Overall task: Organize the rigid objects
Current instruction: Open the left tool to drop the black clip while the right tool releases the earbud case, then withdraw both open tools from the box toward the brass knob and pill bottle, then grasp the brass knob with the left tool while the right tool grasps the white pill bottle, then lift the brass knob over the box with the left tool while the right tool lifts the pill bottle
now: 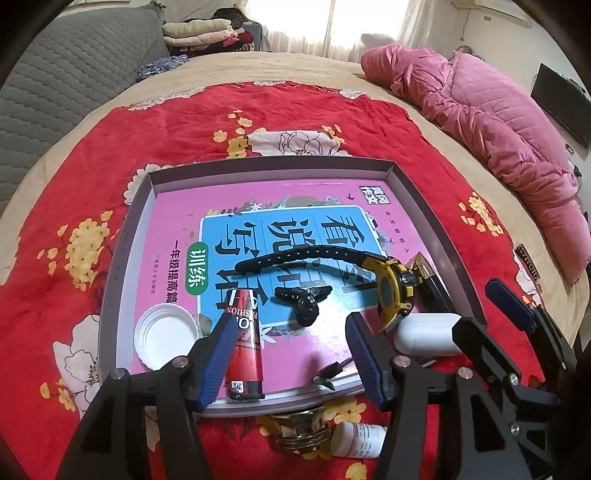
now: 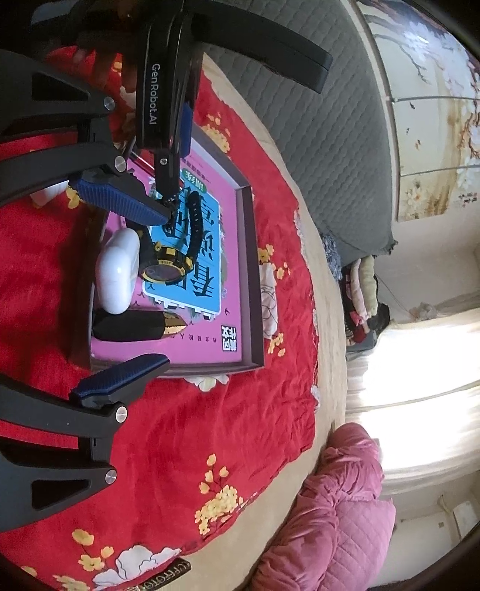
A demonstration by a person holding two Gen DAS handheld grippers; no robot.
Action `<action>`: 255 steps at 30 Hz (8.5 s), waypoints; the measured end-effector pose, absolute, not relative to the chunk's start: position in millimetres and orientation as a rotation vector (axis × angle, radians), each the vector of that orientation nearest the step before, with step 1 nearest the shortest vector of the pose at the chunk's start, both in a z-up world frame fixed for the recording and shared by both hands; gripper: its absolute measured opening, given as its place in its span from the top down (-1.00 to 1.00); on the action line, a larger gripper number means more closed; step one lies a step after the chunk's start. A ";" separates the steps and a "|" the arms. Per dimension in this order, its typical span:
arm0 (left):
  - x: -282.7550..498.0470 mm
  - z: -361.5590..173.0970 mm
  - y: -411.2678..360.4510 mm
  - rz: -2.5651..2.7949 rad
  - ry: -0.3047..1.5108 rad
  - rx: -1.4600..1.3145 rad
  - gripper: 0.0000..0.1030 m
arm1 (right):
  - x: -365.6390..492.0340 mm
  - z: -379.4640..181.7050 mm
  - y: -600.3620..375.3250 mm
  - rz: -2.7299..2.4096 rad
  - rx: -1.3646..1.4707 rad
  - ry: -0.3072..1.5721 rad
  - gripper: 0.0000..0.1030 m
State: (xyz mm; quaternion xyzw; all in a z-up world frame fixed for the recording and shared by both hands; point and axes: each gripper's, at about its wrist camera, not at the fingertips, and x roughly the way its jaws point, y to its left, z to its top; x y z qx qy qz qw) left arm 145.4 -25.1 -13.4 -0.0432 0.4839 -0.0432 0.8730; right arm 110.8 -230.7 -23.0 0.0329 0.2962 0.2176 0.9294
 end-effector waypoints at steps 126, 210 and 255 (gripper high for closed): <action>71.8 -38.3 -10.6 -0.150 1.124 -0.090 -0.17 | 59.7 -66.5 -157.3 0.639 -0.217 0.823 -0.45; 90.1 -63.8 -17.2 -0.137 1.104 -0.168 0.30 | 102.5 -80.2 -187.8 0.574 -0.005 0.892 0.43; 70.6 -12.6 -11.8 -0.165 0.928 -0.145 0.29 | 75.3 -20.1 -192.9 0.727 0.047 0.679 0.46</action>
